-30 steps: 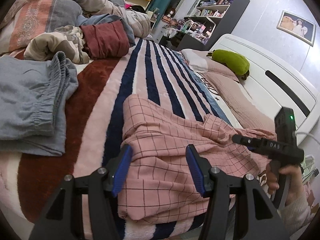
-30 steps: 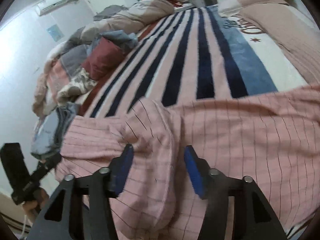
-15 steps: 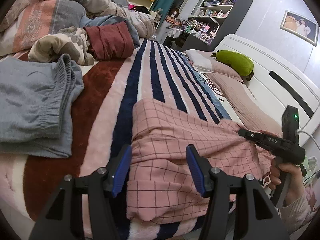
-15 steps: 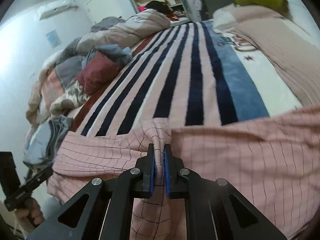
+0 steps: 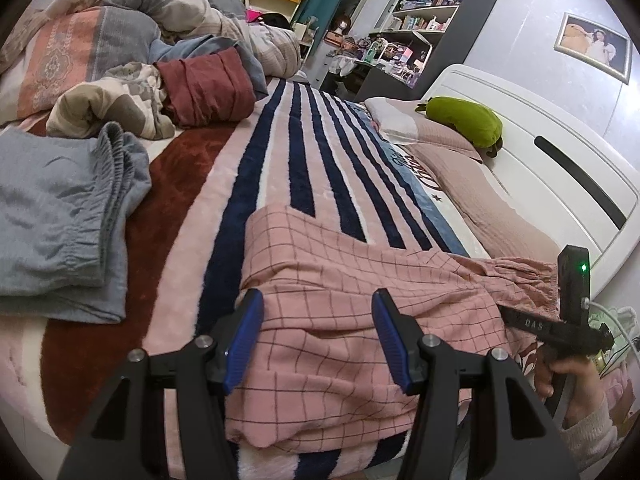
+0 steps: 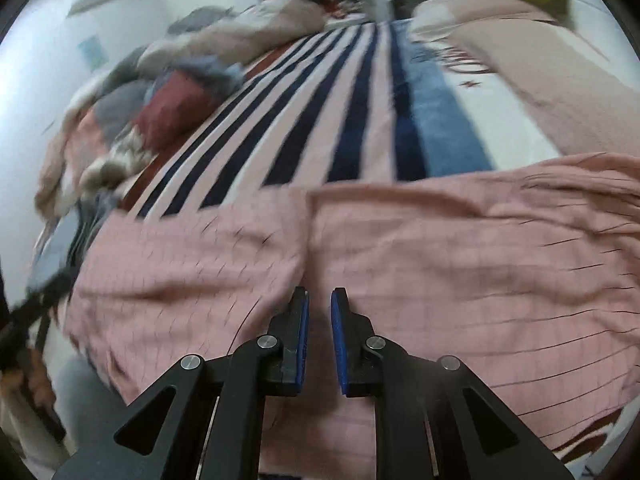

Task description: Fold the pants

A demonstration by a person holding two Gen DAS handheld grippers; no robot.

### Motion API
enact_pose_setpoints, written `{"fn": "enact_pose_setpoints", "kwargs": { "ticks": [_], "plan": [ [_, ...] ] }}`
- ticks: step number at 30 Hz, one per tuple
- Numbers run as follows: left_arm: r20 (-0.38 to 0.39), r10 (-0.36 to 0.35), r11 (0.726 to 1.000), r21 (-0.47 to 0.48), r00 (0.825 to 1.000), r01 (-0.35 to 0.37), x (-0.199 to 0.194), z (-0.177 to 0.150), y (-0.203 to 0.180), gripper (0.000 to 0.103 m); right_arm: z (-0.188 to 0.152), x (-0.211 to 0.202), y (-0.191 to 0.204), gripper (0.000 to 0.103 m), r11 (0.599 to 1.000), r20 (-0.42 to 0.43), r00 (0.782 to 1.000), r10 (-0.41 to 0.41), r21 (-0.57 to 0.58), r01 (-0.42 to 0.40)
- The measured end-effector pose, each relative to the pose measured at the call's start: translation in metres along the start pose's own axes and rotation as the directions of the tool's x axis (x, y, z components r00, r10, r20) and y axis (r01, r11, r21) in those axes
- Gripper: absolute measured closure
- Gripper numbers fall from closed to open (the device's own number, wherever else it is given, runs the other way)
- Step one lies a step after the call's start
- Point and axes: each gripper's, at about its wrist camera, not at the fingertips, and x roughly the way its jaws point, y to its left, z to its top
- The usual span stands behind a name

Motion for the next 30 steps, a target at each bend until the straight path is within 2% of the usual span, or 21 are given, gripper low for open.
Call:
{"fn": "enact_pose_setpoints", "kwargs": {
  "ticks": [2, 6, 8, 14, 18, 22, 25, 30],
  "plan": [
    [0.0, -0.001, 1.0, 0.003, 1.0, 0.001, 0.0, 0.001, -0.002, 0.051, -0.001, -0.004, 0.006, 0.093, 0.998, 0.029, 0.998, 0.059, 0.004, -0.059],
    [0.002, -0.007, 1.0, 0.003, 1.0, 0.007, -0.001, 0.001, -0.004, 0.051, 0.003, -0.01, 0.026, 0.069, 0.991, 0.084, 0.988, 0.133, -0.03, -0.13],
    [0.004, -0.007, 1.0, 0.008, 1.0, 0.007, -0.002, 0.002, -0.005, 0.051, 0.002, -0.007, 0.041, 0.065, 0.984, 0.08, 0.981, 0.176, -0.056, -0.171],
    [0.005, -0.012, 1.0, 0.014, 1.0, 0.012, -0.004, 0.001, -0.006, 0.051, -0.009, 0.006, 0.071, 0.064, 0.977, 0.031, 0.986, 0.165, -0.14, -0.159],
    [0.007, -0.011, 1.0, 0.012, 1.0, 0.011, -0.004, 0.001, -0.006, 0.051, -0.008, -0.004, 0.073, 0.064, 0.98, 0.074, 0.989, 0.13, -0.162, -0.117],
    [0.009, -0.019, 1.0, 0.016, 1.0, 0.019, -0.006, 0.0, -0.006, 0.051, -0.007, -0.011, 0.082, 0.063, 0.974, 0.112, 0.993, 0.044, -0.227, -0.018],
    [0.012, -0.024, 1.0, 0.017, 1.0, 0.024, -0.008, 0.0, -0.006, 0.051, -0.008, -0.014, 0.086, 0.063, 0.967, 0.114, 0.989, 0.09, -0.249, -0.059],
    [0.019, -0.024, 1.0, 0.013, 1.0, 0.024, -0.012, 0.001, -0.002, 0.051, 0.002, 0.007, 0.081, 0.063, 0.974, 0.03, 0.995, 0.097, -0.207, -0.089]
  ]
}}
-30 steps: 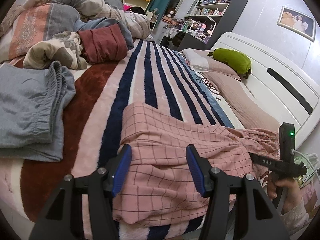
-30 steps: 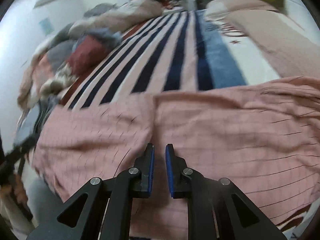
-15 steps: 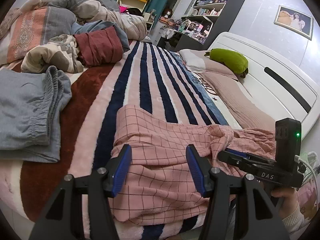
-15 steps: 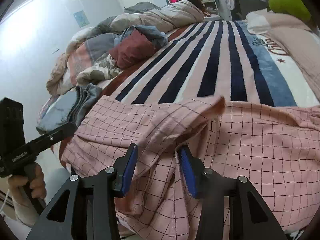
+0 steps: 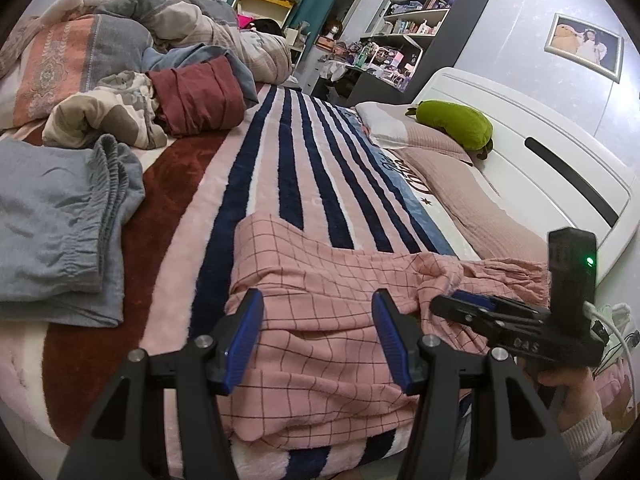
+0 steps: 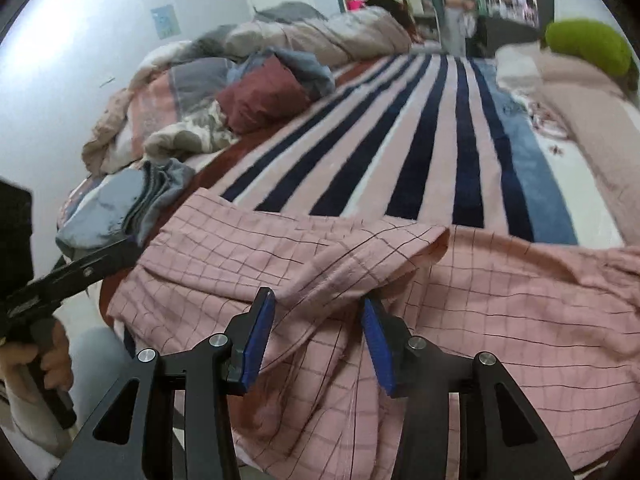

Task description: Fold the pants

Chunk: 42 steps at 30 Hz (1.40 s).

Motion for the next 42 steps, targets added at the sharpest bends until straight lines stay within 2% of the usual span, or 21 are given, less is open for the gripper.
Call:
{"fn": "enact_pose_setpoints", "kwargs": {
  "ticks": [4, 5, 6, 7, 8, 11, 16, 20, 22, 23, 24, 26, 29, 31, 32, 33, 36, 40, 42],
  "plan": [
    [0.008, 0.006, 1.0, -0.011, 1.0, -0.006, -0.004, 0.0, 0.005, 0.051, 0.008, 0.011, 0.002, 0.063, 0.999, -0.03, 0.999, 0.044, -0.004, -0.045],
    [0.009, 0.008, 1.0, -0.013, 1.0, -0.007, -0.005, -0.001, 0.007, 0.051, 0.01, 0.013, 0.004, 0.068, 0.999, -0.031, 0.999, 0.033, -0.011, -0.033],
    [0.011, 0.009, 1.0, -0.015, 1.0, -0.009, -0.005, -0.001, 0.008, 0.051, 0.011, 0.014, 0.006, 0.088, 1.0, -0.031, 0.999, 0.014, -0.027, -0.015],
    [0.011, 0.009, 1.0, -0.018, 1.0, -0.009, -0.006, -0.001, 0.009, 0.051, 0.012, 0.015, 0.008, 0.097, 0.999, -0.034, 0.999, -0.006, -0.044, 0.005],
    [0.012, 0.01, 1.0, -0.018, 1.0, -0.009, -0.006, -0.001, 0.01, 0.051, 0.013, 0.015, 0.009, 0.1, 0.998, -0.033, 0.999, -0.023, -0.057, 0.021],
    [0.014, 0.011, 1.0, -0.016, 1.0, -0.011, -0.007, 0.0, 0.012, 0.051, 0.012, 0.004, 0.002, 0.1, 0.996, -0.028, 0.998, -0.063, -0.063, 0.061],
    [0.013, 0.008, 1.0, -0.015, 1.0, -0.008, -0.006, 0.0, 0.012, 0.051, 0.008, -0.015, -0.039, 0.1, 0.987, -0.077, 0.984, -0.158, -0.008, 0.158],
    [0.007, 0.01, 1.0, -0.012, 1.0, -0.01, -0.005, -0.001, 0.013, 0.051, -0.002, -0.022, -0.068, 0.095, 0.984, -0.138, 0.979, -0.148, 0.081, 0.16],
    [0.006, 0.016, 1.0, -0.012, 1.0, -0.015, -0.005, -0.002, 0.013, 0.051, -0.006, -0.029, -0.076, 0.082, 0.984, -0.126, 0.988, -0.091, 0.144, 0.109],
    [0.006, 0.018, 1.0, -0.014, 1.0, -0.018, -0.005, -0.002, 0.013, 0.051, -0.01, -0.031, -0.081, 0.059, 0.979, -0.115, 0.993, -0.01, 0.203, 0.033],
    [0.006, 0.019, 1.0, -0.017, 1.0, -0.019, -0.005, -0.002, 0.014, 0.051, -0.013, -0.032, -0.085, 0.049, 0.97, -0.105, 0.993, 0.047, 0.243, -0.02],
    [0.008, 0.02, 1.0, -0.02, 1.0, -0.02, -0.006, -0.002, 0.014, 0.051, -0.017, -0.028, -0.086, 0.05, 0.95, -0.086, 0.986, 0.14, 0.292, -0.109],
    [0.008, 0.018, 1.0, -0.019, 1.0, -0.018, -0.006, -0.003, 0.013, 0.051, -0.022, -0.01, -0.075, 0.049, 0.952, -0.109, 0.979, 0.17, 0.275, -0.134],
    [0.005, 0.016, 1.0, -0.017, 1.0, -0.016, -0.006, -0.003, 0.014, 0.051, -0.022, -0.002, -0.063, 0.066, 0.962, -0.11, 0.979, 0.171, 0.235, -0.141],
    [0.004, 0.019, 1.0, -0.015, 1.0, -0.019, -0.006, -0.003, 0.013, 0.051, -0.021, 0.002, -0.06, 0.092, 0.965, -0.113, 0.98, 0.165, 0.226, -0.137],
    [0.004, 0.02, 1.0, -0.014, 1.0, -0.02, -0.007, -0.003, 0.012, 0.051, -0.019, 0.004, -0.056, 0.099, 0.969, -0.112, 0.981, 0.16, 0.209, -0.134],
    [0.004, 0.025, 1.0, -0.012, 1.0, -0.025, -0.007, -0.003, 0.011, 0.051, -0.007, -0.01, -0.052, 0.1, 0.987, -0.052, 0.995, 0.087, 0.143, -0.079],
    [0.004, 0.02, 1.0, -0.015, 1.0, -0.02, -0.005, -0.002, 0.01, 0.051, 0.006, -0.033, -0.063, 0.099, 0.988, -0.011, 0.999, 0.044, 0.147, -0.042],
    [-0.004, 0.018, 1.0, -0.013, 1.0, -0.018, -0.001, -0.003, 0.008, 0.051, 0.001, -0.029, -0.071, 0.086, 0.988, -0.063, 0.998, 0.021, 0.156, -0.011]
  ]
}}
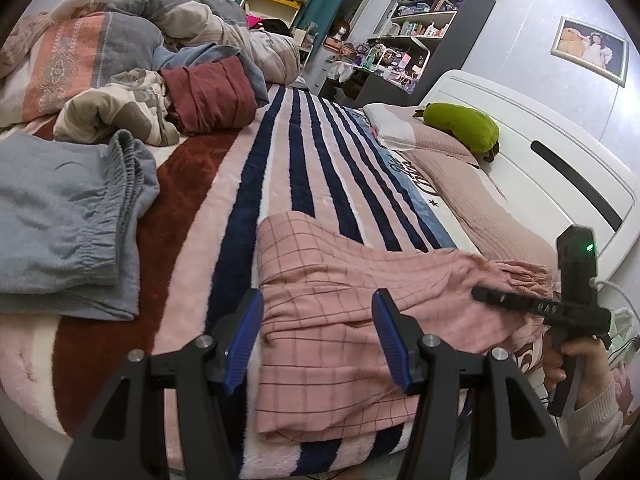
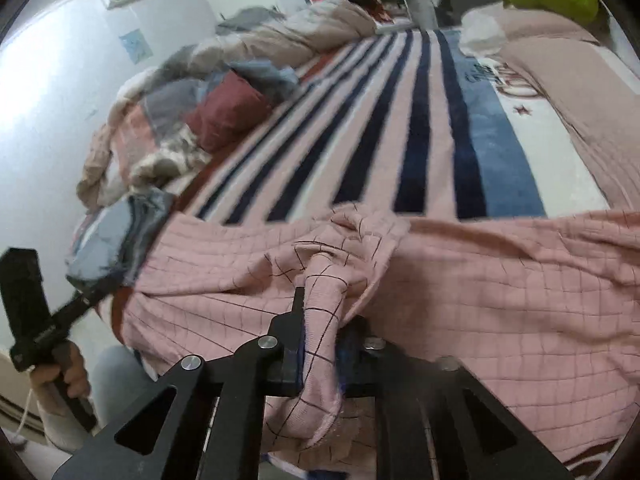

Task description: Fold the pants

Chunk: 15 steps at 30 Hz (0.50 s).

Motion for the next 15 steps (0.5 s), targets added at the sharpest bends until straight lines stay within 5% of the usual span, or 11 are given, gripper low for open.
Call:
{"fn": "enact_pose_setpoints", "kwargs": {
  "ticks": [2, 9, 15],
  "plan": [
    [-0.011, 0.0, 1.0, 0.001, 1.0, 0.0, 0.003, -0.001, -0.001, 0.051, -0.009, 0.009, -0.011, 0.068, 0.999, -0.06, 0.998, -0.019, 0.033, 0.021],
    [-0.01, 0.017, 1.0, 0.003, 1.0, -0.017, 0.003, 0.002, -0.002, 0.051, 0.0, -0.034, -0.03, 0.064, 0.988, 0.113, 0.982, -0.154, 0.035, 0.151],
    [-0.004, 0.02, 1.0, 0.008, 1.0, -0.02, 0.004, 0.004, -0.008, 0.051, 0.017, -0.009, -0.015, 0.064, 0.997, 0.078, 0.994, 0.083, -0.002, -0.083]
  ]
}}
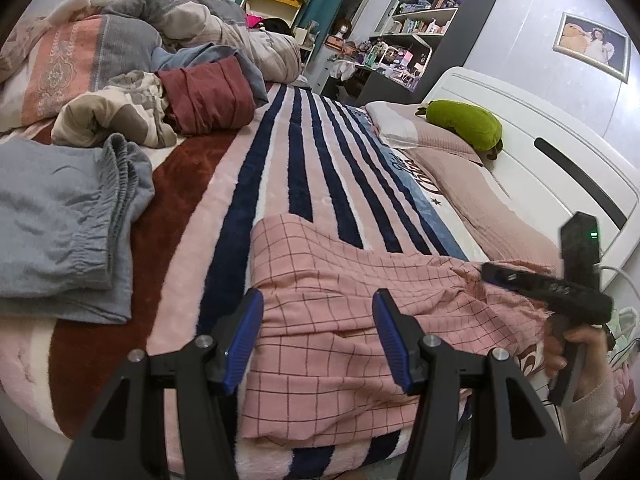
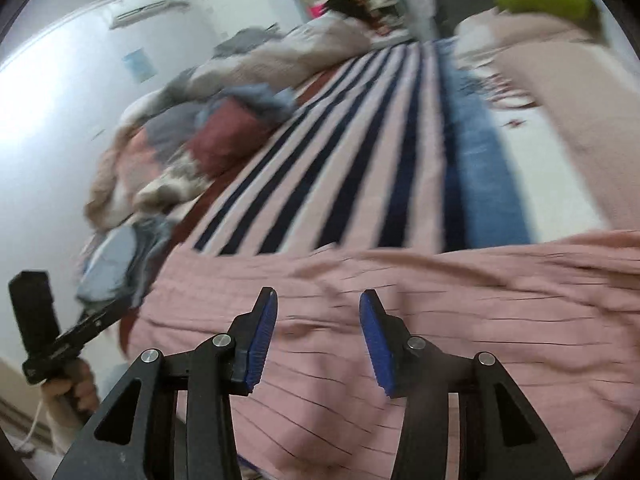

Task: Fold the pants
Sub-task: 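Move the right tool to the elastic waistband and grasp it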

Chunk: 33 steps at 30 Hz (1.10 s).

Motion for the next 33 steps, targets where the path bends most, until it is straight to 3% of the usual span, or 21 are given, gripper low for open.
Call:
{"fn": "enact_pose_setpoints", "kwargs": {
  "ticks": [2, 5, 6, 10, 13, 18, 22, 25, 28, 33],
  "plan": [
    [-0.011, 0.009, 1.0, 0.006, 1.0, -0.009, 0.002, -0.001, -0.001, 0.051, -0.002, 0.022, 0.003, 0.064, 0.999, -0.014, 1.0, -0.018, -0.031, 0.017],
    [-0.026, 0.028, 1.0, 0.009, 0.999, -0.028, 0.005, -0.002, -0.001, 0.051, 0.001, 0.045, -0.007, 0.048, 0.997, -0.021, 0.997, -0.069, -0.034, 0.068],
    [-0.027, 0.031, 0.999, 0.008, 0.999, -0.031, 0.006, -0.002, -0.001, 0.051, 0.002, 0.05, -0.01, 0.047, 0.997, -0.02, 0.997, -0.072, -0.024, 0.072],
    [-0.025, 0.036, 0.999, 0.016, 0.999, -0.036, 0.006, 0.0, -0.006, 0.051, 0.006, 0.042, -0.017, 0.044, 0.994, 0.025, 0.994, -0.105, -0.005, 0.105],
    [-0.021, 0.034, 0.999, 0.031, 0.999, -0.034, 0.007, 0.003, -0.016, 0.051, 0.003, 0.007, -0.024, 0.034, 0.986, 0.11, 0.98, -0.164, -0.007, 0.166],
    [0.006, 0.042, 0.997, 0.066, 0.999, -0.042, 0.007, 0.007, -0.041, 0.042, -0.024, -0.078, -0.054, 0.024, 0.953, 0.242, 0.922, -0.303, 0.091, 0.289],
    [0.034, 0.048, 0.996, 0.071, 0.998, -0.051, 0.009, 0.009, -0.06, 0.037, -0.062, -0.136, -0.093, 0.023, 0.905, 0.264, 0.874, -0.408, 0.243, 0.349],
    [0.062, 0.077, 0.995, 0.055, 0.995, -0.08, 0.012, 0.011, -0.069, 0.031, -0.093, -0.163, -0.122, 0.023, 0.869, 0.256, 0.857, -0.448, 0.353, 0.348],
    [0.065, 0.092, 0.995, 0.04, 0.994, -0.095, 0.016, 0.013, -0.078, 0.031, -0.117, -0.172, -0.146, 0.023, 0.846, 0.232, 0.861, -0.452, 0.417, 0.332],
    [0.064, 0.144, 0.989, 0.032, 0.987, -0.146, 0.02, 0.015, -0.092, 0.031, -0.138, -0.158, -0.174, 0.021, 0.856, 0.236, 0.9, -0.365, 0.465, 0.225]
  ]
}}
